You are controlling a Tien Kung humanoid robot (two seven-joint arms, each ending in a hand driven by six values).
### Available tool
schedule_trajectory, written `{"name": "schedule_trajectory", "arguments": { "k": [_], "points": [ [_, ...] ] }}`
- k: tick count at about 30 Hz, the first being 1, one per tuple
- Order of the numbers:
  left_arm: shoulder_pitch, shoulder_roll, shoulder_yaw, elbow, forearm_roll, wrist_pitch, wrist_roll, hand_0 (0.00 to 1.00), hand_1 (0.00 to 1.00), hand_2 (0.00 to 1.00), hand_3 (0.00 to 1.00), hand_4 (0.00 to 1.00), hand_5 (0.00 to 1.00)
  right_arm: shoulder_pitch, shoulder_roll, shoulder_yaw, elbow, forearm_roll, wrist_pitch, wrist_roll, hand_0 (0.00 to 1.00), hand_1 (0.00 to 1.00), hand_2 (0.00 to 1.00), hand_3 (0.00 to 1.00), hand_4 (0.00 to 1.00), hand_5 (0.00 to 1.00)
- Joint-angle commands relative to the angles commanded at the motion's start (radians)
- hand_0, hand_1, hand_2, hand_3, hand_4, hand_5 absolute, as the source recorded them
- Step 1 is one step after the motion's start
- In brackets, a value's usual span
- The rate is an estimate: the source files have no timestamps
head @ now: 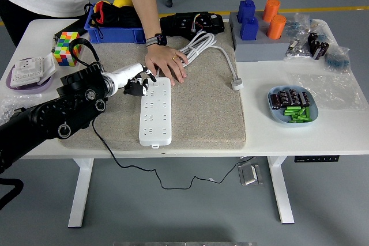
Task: Pull the plug out,throw it away,press the button
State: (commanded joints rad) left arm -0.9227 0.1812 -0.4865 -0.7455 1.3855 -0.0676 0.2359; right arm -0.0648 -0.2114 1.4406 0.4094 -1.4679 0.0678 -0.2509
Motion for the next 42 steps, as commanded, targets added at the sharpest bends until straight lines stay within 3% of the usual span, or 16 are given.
{"name": "schedule_trajectory", "arguments": {
  "k": [9, 20, 35, 38, 42],
  "points": [
    [-0.025, -0.033, 0.036, 0.067, -0.028, 0.007, 0.001, 0.08, 0.019, 0.127, 0.752, 0.055, 0.002, 0.0, 0.003, 0.0, -0.001, 0.0, 0.0, 0.0, 0.767, 0.729, 0.724, 0.713, 0.883, 0.658],
    [-0.045, -0.057, 0.079, 0.108, -0.068, 0.01, 0.003, 0.078, 0.019, 0.126, 0.744, 0.057, 0.002, 0.003, 0.003, 0.002, -0.001, 0.0, -0.001, 0.0, 0.767, 0.729, 0.724, 0.713, 0.883, 0.658],
    [-0.061, -0.065, 0.17, 0.129, -0.115, 0.005, 0.011, 0.078, 0.019, 0.127, 0.734, 0.056, 0.002, 0.004, 0.005, 0.008, -0.002, 0.0, -0.001, 0.0, 0.767, 0.729, 0.724, 0.713, 0.883, 0.658],
    [-0.048, -0.063, 0.127, 0.117, -0.095, 0.007, 0.002, 0.078, 0.019, 0.127, 0.734, 0.056, 0.002, 0.005, 0.006, 0.011, -0.001, 0.0, -0.001, 0.0, 0.767, 0.729, 0.724, 0.713, 0.883, 0.658],
    [-0.009, -0.055, -0.027, 0.064, -0.015, 0.014, -0.006, 0.078, 0.02, 0.118, 0.733, 0.06, 0.002, 0.003, 0.008, 0.013, 0.0, 0.0, -0.001, 0.0, 0.767, 0.729, 0.724, 0.713, 0.883, 0.658]
  ]
}}
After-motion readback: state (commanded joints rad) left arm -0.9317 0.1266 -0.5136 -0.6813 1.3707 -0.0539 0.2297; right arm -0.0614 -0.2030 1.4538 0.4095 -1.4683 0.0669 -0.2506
